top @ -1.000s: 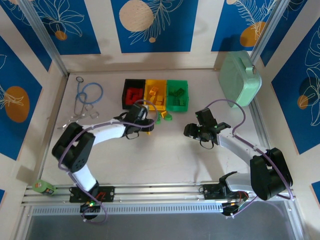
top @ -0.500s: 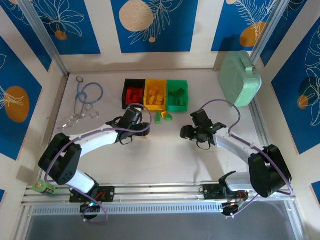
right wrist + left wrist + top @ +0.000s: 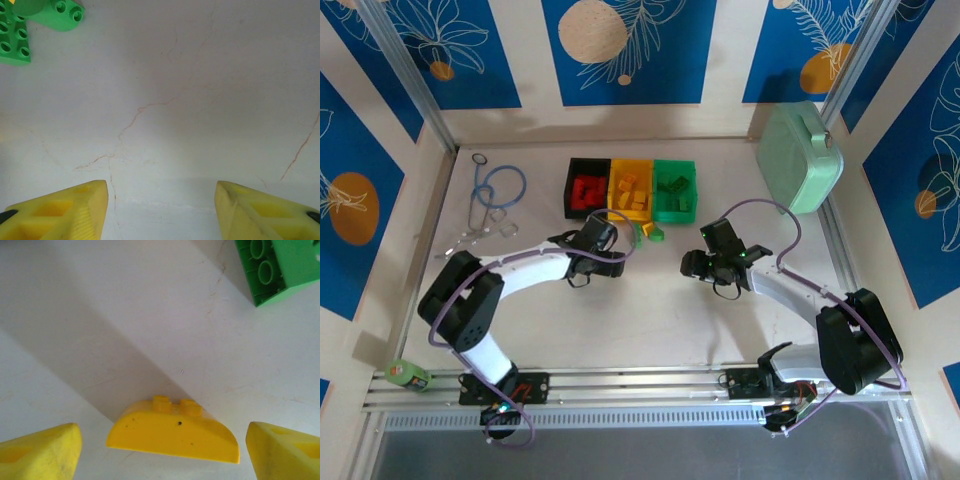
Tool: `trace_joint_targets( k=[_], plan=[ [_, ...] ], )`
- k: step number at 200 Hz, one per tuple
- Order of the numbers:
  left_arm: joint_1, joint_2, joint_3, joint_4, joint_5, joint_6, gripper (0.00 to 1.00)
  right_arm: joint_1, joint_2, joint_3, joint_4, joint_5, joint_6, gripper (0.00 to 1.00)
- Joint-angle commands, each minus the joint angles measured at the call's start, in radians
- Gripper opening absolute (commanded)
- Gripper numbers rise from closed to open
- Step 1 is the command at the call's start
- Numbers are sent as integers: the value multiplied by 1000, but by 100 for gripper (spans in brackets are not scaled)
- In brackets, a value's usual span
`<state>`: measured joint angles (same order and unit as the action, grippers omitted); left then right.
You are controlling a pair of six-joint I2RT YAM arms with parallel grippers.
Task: Sort the legos into containers by color
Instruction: Pick up the lego from the center of the table.
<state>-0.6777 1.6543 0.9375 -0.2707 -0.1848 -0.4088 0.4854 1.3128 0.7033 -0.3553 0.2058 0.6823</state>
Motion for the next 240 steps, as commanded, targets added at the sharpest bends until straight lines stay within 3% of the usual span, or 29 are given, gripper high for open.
trace_joint_targets(
  k=[1, 88, 131, 172, 240],
  plan=[
    [-6, 34, 33, -35, 13, 26, 85, 7, 2, 3, 13, 12, 16, 59],
    [-6, 113, 75, -16, 55, 31, 82, 4, -7, -9, 14, 18, 16, 59],
    [-6, 104, 83, -33, 53, 34, 75, 0, -13, -12, 13, 17, 17, 59],
    [-4, 63, 101, -45, 43, 39, 56, 0, -9, -9, 15, 16, 17, 59],
    [28, 115, 298, -79, 56, 75, 54, 2, -20, -9, 3, 14, 17, 59]
  ],
)
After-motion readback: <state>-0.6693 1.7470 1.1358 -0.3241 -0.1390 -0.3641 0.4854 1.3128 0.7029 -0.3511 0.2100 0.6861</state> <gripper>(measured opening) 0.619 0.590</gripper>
